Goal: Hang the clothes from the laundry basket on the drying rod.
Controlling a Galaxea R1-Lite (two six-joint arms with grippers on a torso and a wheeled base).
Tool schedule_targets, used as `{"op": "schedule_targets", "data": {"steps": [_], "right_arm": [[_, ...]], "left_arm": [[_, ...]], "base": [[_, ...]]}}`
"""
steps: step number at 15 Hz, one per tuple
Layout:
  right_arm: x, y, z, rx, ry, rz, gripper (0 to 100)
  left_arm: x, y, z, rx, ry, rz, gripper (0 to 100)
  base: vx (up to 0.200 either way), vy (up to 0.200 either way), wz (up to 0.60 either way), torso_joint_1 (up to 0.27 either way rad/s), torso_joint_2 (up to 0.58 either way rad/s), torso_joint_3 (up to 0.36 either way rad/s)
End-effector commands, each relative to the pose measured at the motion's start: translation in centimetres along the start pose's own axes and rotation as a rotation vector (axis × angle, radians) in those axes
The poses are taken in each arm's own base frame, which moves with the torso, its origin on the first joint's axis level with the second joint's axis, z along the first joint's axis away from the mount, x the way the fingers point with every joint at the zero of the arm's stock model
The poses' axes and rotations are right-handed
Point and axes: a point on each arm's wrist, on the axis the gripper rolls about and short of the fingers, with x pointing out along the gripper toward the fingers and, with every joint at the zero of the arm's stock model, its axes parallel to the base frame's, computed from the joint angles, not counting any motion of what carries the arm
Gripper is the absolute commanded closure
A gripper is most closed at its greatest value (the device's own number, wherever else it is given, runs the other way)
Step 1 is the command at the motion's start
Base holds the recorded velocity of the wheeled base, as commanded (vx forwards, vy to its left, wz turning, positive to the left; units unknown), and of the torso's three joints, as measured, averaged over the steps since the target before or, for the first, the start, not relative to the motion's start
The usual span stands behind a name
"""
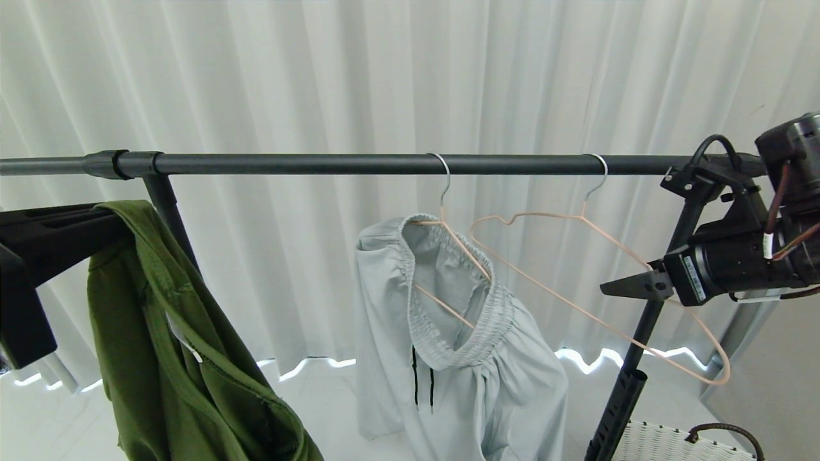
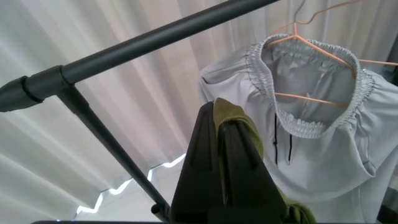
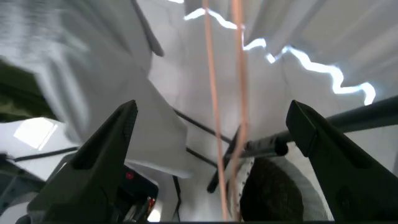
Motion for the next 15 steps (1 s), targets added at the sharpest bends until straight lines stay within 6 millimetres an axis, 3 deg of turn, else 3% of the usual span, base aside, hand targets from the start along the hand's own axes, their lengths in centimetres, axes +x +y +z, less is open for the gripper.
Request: {"op": "schedule_targets", "data": {"steps": [1,9,10,15], "right_arm": [[1.94,-0.92,-0.26,0.025,0.057,-0.025,0],[2.68,-1.11,-0.79,0.025,0.052,-0.042,0],[2.63,-1.09,-0.78,0.025,0.051,-0.042,100],[2.11,-0.97,-0.71,0.021,0.038,-0.045,100]], "left_arm": [[-0.11,0.05,0.0,-0.001,-0.003,0.001,100],[-0.25,0.07,0.02,-0.002,-0.008,-0.001,100],[-0.25,0.07,0.02,-0.002,-0.008,-0.001,100],[-0.3,0.09,0.02,-0.003,-0.009,-0.001,100]], "base": [[0.0,0.0,0.0,0.0,0.0,0.0],[0.0,0.0,0.0,0.0,0.0,0.0],[0.0,0.0,0.0,0.0,0.0,0.0],[0.0,0.0,0.0,0.0,0.0,0.0]]}}
